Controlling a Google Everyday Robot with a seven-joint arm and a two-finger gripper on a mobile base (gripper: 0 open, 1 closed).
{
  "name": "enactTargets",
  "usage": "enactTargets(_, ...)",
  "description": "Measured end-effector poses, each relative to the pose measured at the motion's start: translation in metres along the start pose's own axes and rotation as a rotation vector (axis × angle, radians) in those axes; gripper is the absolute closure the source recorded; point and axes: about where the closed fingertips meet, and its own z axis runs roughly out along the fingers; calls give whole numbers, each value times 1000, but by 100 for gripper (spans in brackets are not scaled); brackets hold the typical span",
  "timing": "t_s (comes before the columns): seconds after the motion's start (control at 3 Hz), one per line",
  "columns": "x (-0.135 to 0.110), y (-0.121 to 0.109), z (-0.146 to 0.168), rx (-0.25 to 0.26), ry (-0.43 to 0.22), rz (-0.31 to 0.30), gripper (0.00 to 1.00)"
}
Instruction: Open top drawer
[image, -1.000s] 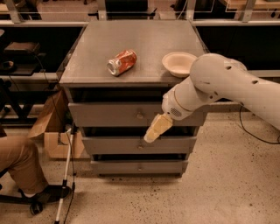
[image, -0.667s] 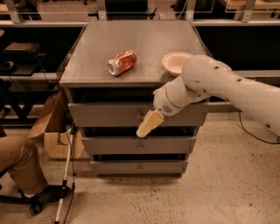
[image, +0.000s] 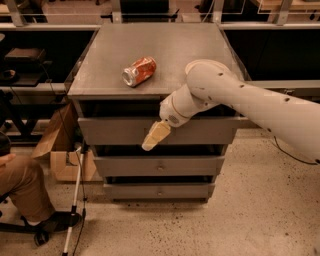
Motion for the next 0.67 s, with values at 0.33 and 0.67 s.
enactTargets(0.33,7,-17,26,-16,21,65,0)
enactTargets(0.67,20,-34,46,-19,66,139,0)
